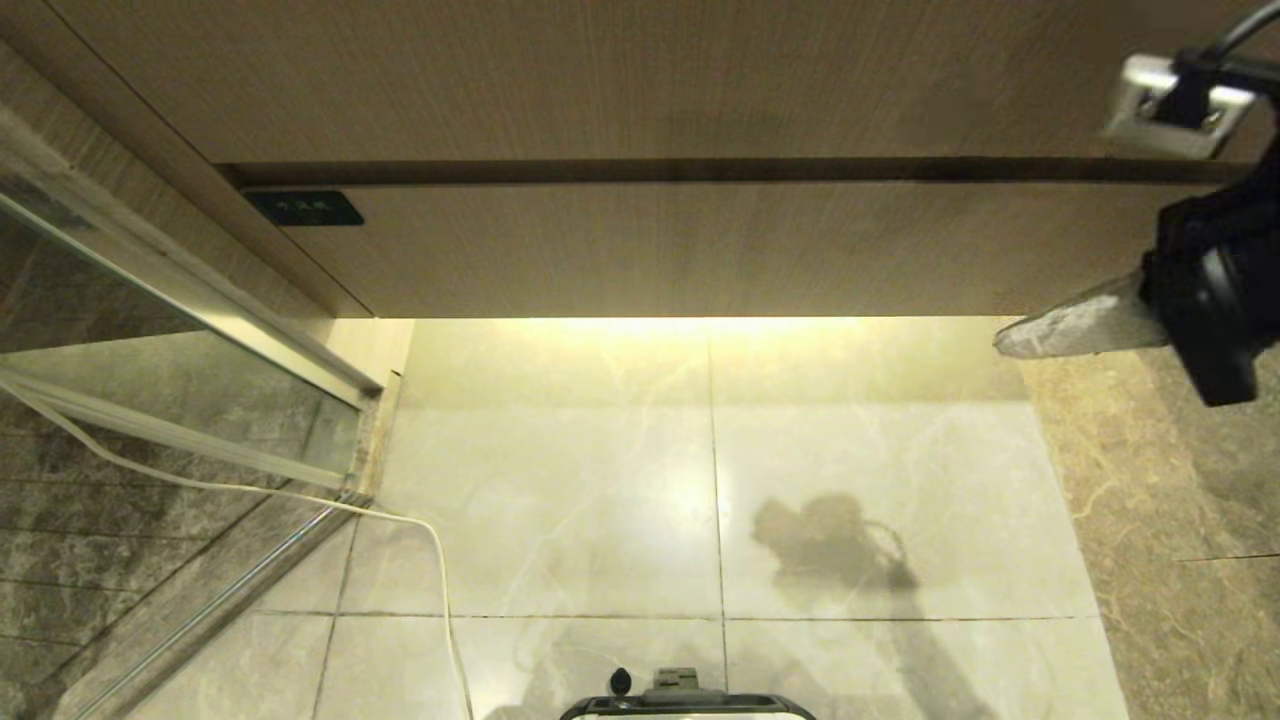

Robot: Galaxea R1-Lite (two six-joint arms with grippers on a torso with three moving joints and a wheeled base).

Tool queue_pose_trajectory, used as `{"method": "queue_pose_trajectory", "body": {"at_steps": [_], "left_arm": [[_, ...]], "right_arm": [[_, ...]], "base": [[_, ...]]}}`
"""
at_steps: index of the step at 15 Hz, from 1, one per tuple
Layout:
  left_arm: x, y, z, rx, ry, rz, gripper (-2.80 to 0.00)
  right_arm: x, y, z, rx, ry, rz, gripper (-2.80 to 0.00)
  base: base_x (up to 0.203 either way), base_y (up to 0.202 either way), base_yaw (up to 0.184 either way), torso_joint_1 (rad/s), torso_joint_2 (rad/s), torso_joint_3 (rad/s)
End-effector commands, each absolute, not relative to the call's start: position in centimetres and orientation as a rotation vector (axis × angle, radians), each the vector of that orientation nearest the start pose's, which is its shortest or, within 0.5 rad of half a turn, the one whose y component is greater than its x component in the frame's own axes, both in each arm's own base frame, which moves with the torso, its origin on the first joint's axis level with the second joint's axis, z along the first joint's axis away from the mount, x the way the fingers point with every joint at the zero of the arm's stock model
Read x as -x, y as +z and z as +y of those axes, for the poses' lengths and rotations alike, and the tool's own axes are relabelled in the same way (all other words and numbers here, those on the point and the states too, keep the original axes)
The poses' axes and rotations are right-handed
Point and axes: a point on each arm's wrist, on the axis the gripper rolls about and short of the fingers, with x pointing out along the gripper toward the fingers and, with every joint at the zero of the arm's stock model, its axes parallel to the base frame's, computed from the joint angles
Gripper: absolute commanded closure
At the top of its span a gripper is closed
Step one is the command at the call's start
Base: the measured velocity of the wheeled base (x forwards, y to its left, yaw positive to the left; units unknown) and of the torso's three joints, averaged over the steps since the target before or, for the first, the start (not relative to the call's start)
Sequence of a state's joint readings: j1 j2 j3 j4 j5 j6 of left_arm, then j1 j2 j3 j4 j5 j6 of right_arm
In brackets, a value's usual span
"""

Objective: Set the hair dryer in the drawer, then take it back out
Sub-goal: Pull open the drawer

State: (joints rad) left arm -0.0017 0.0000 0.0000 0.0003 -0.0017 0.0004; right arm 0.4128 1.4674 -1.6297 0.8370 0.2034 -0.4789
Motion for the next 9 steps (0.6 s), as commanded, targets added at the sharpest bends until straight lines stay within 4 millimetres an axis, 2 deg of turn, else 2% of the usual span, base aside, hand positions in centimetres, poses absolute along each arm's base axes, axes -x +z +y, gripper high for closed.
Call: {"method": "queue_pose_trajectory", "body": {"at_steps": [1,3,4,5,9], "left_arm": [[2.3,7.5,0.0,0.0,-0.003,0.002,0.0],[2.3,7.5,0.0,0.0,-0.003,0.002,0.0],[2.3,7.5,0.0,0.0,-0.003,0.002,0.0],[2.3,7.5,0.0,0.0,-0.003,0.002,0.0],[2.3,7.5,0.0,0.0,-0.003,0.002,0.0]], "right_arm": [[-21.9,31.2,9.7,0.8,0.654,0.528,0.0],[-23.8,30.6,10.7,0.782,0.702,0.371,0.0],[-24.3,29.5,11.1,0.752,0.786,0.337,0.0],[-24.6,28.8,11.1,0.757,0.816,0.314,-2.8],[-26.0,28.7,11.6,0.823,0.823,0.188,-2.8]], "base": [[0.0,0.0,0.0,0.0,0.0,0.0],[0.0,0.0,0.0,0.0,0.0,0.0],[0.0,0.0,0.0,0.0,0.0,0.0],[0.0,0.0,0.0,0.0,0.0,0.0],[0.0,0.0,0.0,0.0,0.0,0.0]]}}
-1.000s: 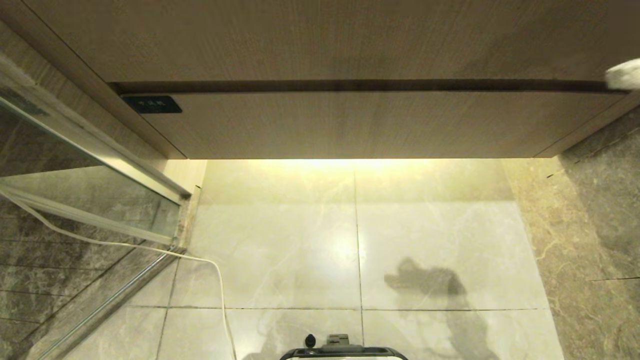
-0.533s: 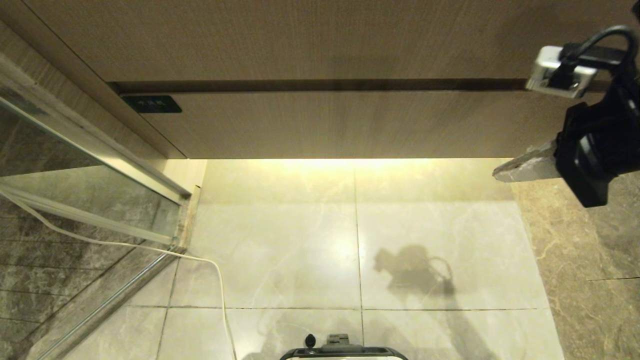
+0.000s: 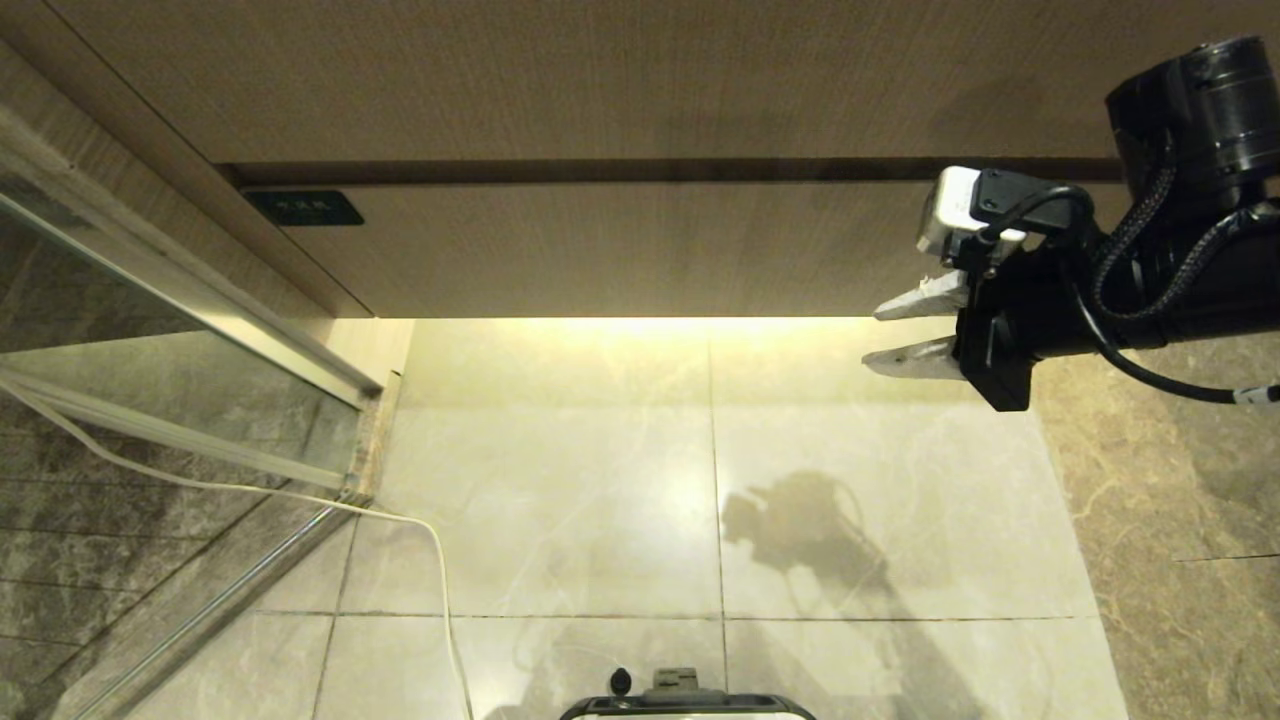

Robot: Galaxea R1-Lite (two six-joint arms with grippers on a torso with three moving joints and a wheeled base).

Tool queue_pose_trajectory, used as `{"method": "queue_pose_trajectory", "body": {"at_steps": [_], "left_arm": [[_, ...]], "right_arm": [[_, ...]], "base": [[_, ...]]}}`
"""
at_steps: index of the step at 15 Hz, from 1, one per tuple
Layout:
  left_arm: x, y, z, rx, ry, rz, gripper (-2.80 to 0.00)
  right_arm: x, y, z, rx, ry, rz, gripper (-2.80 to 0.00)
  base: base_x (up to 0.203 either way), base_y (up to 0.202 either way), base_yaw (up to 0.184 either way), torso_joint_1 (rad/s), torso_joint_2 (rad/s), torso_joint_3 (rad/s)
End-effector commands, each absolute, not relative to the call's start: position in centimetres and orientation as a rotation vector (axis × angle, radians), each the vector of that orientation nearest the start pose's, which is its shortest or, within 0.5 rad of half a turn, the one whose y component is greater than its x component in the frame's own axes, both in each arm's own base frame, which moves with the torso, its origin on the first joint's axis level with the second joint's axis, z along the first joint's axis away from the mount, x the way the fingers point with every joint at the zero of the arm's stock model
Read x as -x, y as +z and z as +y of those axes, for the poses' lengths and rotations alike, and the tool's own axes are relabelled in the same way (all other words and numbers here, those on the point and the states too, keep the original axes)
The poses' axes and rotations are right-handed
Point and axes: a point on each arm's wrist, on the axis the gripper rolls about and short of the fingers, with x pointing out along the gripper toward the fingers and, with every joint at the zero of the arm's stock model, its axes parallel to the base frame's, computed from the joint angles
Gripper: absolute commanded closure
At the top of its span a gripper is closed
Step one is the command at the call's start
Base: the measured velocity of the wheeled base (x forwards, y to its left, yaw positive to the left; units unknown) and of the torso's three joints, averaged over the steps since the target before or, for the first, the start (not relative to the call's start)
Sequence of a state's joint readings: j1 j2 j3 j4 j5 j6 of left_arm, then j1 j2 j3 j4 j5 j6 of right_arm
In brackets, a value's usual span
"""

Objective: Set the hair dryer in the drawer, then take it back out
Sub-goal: Pull open the drawer

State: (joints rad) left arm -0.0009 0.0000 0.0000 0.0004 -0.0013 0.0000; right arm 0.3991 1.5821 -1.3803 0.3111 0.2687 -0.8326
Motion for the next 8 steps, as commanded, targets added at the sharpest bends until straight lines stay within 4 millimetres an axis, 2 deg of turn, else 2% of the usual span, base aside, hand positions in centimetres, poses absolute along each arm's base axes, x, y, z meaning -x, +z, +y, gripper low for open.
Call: {"method": "queue_pose_trajectory", "body": {"at_steps": [1,4,8], "left_arm": [[2.3,7.5,0.0,0.0,-0.003,0.002,0.0],[2.3,7.5,0.0,0.0,-0.003,0.002,0.0],[2.3,7.5,0.0,0.0,-0.003,0.002,0.0]], "right_arm": [[-26.6,29.0,11.8,0.844,0.792,0.119,-2.8],[-28.2,30.2,11.6,1.074,0.669,-0.134,-2.8],[-29.0,29.6,10.5,1.149,0.697,-0.241,-2.8]], "base": [[0.0,0.0,0.0,0.0,0.0,0.0],[0.0,0.0,0.0,0.0,0.0,0.0],[0.0,0.0,0.0,0.0,0.0,0.0]]}}
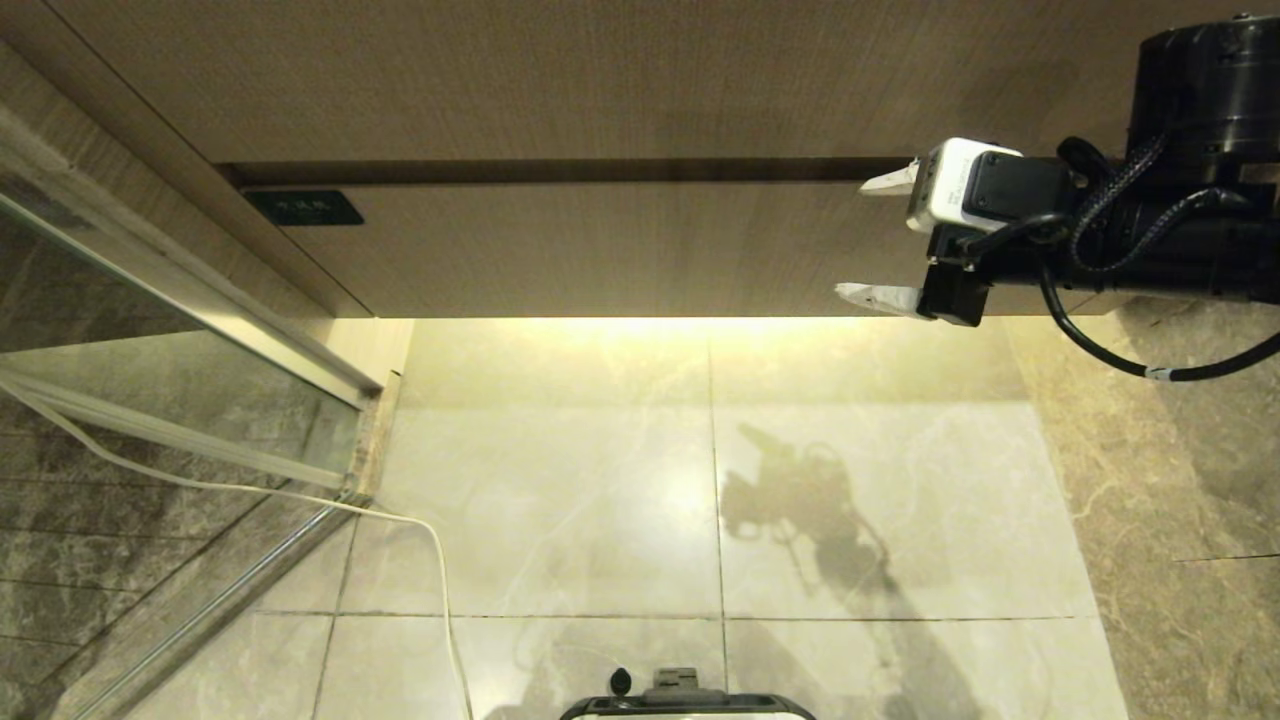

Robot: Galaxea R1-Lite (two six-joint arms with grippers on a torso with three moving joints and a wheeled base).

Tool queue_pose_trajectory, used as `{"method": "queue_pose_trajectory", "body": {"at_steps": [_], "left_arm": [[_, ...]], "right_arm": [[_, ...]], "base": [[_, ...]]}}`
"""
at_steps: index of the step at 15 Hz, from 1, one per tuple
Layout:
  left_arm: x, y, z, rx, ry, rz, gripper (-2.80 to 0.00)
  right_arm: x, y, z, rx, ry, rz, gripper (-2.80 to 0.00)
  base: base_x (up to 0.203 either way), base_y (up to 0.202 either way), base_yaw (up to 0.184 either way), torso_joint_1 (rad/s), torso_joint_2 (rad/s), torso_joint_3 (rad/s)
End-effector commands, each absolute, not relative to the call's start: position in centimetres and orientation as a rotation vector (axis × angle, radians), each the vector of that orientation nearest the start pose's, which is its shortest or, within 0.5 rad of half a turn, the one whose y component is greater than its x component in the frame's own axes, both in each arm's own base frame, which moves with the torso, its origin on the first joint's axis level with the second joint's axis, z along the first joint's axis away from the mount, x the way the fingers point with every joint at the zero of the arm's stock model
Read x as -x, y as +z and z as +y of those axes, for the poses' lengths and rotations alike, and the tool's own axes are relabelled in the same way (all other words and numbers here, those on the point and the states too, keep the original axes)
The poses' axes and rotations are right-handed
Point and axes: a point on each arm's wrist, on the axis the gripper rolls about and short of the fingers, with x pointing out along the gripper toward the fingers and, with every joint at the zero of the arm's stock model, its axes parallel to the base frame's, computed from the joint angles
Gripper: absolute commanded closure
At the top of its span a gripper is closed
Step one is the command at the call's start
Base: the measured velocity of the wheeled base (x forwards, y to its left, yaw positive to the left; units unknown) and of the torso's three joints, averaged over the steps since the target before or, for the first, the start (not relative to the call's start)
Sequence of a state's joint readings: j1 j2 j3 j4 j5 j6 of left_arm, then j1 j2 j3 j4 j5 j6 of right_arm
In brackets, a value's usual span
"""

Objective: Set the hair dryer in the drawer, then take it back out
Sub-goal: Pull open the drawer

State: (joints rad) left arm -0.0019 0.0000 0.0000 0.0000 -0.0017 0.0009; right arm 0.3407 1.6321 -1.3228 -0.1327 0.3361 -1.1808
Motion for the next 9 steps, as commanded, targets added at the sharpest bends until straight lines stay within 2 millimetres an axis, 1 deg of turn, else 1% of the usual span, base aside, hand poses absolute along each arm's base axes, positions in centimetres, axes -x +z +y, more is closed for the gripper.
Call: {"method": "queue_pose_trajectory", "body": {"at_steps": [1,4,6,9], "left_arm": [[2.3,7.5,0.0,0.0,-0.003,0.002,0.0],[2.3,7.5,0.0,0.0,-0.003,0.002,0.0],[2.3,7.5,0.0,0.0,-0.003,0.002,0.0],[2.3,7.5,0.0,0.0,-0.003,0.002,0.0]], "right_arm": [[-29.1,29.5,10.4,1.155,0.702,-0.251,-2.8],[-30.1,29.2,9.8,1.189,0.69,-0.236,-2.8],[-30.8,28.9,9.9,1.191,0.688,-0.197,-2.8],[-32.5,29.3,10.4,1.216,0.591,-0.107,-2.8]], "base": [[0.0,0.0,0.0,0.0,0.0,0.0],[0.0,0.0,0.0,0.0,0.0,0.0],[0.0,0.0,0.0,0.0,0.0,0.0],[0.0,0.0,0.0,0.0,0.0,0.0]]}}
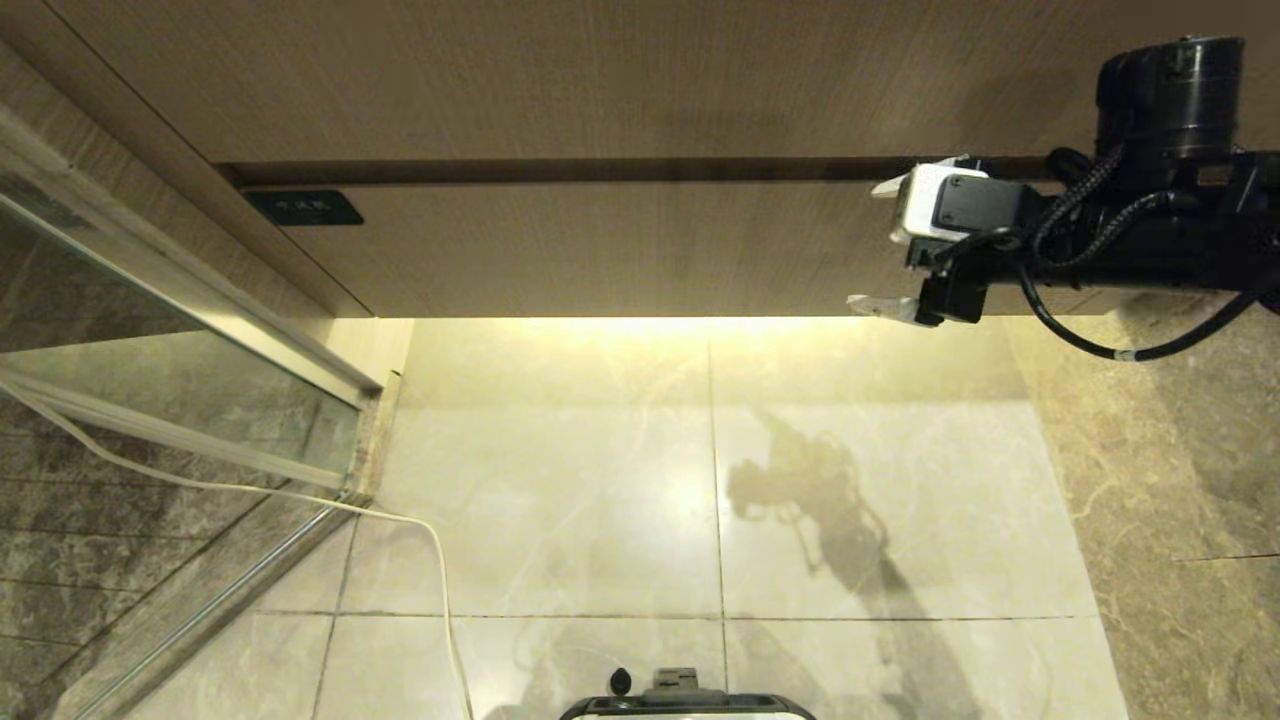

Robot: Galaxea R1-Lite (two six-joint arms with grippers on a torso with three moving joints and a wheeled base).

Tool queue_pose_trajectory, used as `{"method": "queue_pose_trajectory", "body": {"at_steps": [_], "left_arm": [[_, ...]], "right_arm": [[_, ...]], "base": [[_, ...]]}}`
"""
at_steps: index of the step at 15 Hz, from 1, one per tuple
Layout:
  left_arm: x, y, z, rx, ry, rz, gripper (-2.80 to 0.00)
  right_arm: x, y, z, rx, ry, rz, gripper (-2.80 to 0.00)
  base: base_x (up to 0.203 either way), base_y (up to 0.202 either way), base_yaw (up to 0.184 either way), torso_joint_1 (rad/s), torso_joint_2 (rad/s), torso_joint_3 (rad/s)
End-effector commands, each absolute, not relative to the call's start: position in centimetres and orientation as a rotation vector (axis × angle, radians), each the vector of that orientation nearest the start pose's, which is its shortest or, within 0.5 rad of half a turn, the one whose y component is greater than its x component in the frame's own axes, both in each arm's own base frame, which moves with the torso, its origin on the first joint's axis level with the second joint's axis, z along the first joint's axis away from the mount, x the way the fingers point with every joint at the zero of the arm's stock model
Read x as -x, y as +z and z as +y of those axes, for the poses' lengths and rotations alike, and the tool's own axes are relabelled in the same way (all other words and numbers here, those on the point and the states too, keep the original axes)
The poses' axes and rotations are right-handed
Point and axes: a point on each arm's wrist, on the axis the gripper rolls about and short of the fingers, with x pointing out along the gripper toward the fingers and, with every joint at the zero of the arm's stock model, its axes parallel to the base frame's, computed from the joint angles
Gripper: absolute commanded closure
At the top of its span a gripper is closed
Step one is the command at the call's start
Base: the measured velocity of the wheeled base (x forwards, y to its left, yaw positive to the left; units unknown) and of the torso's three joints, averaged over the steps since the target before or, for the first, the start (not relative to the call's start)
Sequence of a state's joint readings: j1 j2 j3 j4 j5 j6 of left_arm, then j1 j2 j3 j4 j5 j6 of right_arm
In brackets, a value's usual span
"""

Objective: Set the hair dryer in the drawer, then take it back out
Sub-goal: Pull open the drawer

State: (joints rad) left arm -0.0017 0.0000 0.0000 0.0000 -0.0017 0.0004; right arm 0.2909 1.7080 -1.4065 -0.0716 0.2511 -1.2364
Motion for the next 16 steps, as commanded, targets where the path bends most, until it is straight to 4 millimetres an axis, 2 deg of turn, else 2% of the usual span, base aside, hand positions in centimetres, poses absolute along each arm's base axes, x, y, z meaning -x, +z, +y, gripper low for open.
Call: {"method": "queue_pose_trajectory", "body": {"at_steps": [1,3,5,13,16], "left_arm": [[2.3,7.5,0.0,-0.001,-0.003,0.002,0.0],[2.3,7.5,0.0,0.0,-0.003,0.002,0.0],[2.3,7.5,0.0,0.0,-0.003,0.002,0.0],[2.3,7.5,0.0,0.0,-0.003,0.002,0.0],[2.3,7.5,0.0,-0.001,-0.003,0.002,0.0]], "right_arm": [[-33.1,29.7,10.7,1.211,0.584,-0.099,-2.8],[-34.3,29.6,11.2,1.199,0.581,-0.079,-2.8],[-34.9,29.9,11.4,1.196,0.563,-0.089,-2.8],[-37.4,29.2,12.1,1.193,0.511,-0.168,-2.8],[-37.8,28.4,12.3,1.194,0.529,-0.13,-2.8]], "base": [[0.0,0.0,0.0,0.0,0.0,0.0],[0.0,0.0,0.0,0.0,0.0,0.0],[0.0,0.0,0.0,0.0,0.0,0.0],[0.0,0.0,0.0,0.0,0.0,0.0],[0.0,0.0,0.0,0.0,0.0,0.0]]}}
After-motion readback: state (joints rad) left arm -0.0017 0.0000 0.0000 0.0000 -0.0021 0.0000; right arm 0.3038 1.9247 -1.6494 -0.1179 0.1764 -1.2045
